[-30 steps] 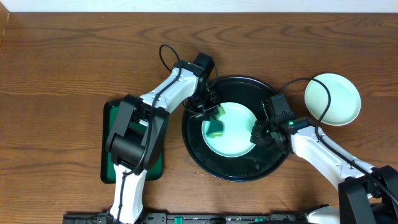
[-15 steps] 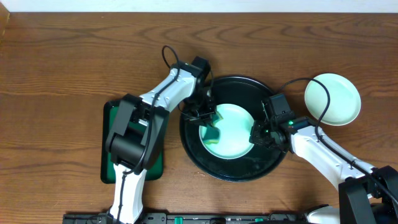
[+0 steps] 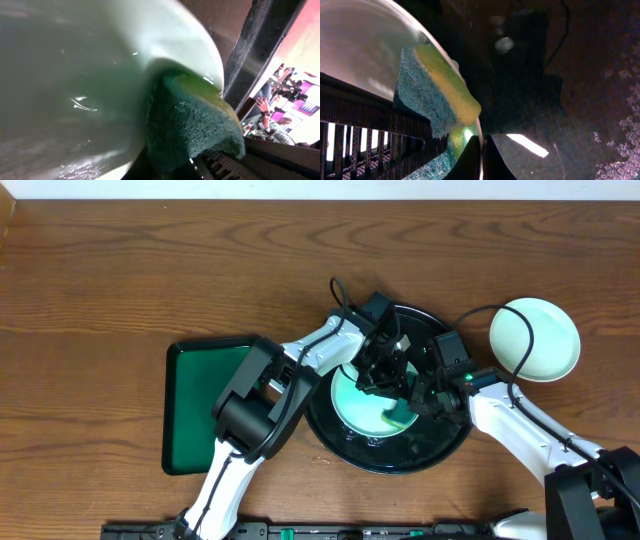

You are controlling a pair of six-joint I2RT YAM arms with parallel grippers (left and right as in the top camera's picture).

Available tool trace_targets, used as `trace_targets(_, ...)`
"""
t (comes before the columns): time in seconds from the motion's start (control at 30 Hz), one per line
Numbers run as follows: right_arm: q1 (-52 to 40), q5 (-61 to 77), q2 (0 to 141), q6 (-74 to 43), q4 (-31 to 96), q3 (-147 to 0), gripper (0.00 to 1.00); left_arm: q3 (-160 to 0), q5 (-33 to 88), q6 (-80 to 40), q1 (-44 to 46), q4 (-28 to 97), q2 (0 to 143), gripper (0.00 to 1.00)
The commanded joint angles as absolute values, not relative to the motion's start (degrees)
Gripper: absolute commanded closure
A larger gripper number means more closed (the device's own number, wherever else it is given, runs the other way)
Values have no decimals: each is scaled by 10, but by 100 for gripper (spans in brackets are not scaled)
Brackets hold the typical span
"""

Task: Clean dirty plates on tray and stack at the side
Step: 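Scrub the held plate with the sponge in circles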

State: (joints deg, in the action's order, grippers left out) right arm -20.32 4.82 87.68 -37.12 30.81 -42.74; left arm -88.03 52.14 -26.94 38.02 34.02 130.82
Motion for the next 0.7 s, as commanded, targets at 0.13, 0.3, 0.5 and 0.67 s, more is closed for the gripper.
trace_targets(0.13,-206,50,879,-376,307,-422,99,-846,369,-348,354,341,1387,93)
trace_targets(0.3,-206,50,879,-376,309,-422,99,-846,238,-358,289,412,1387,93)
trace_targets(0.5,-206,50,879,-376,309,-422,99,-846,54,-358,225,507,1387,93)
trace_targets(0.67,-206,50,879,-376,309,-422,99,-846,-58,-360,204,549,1387,93)
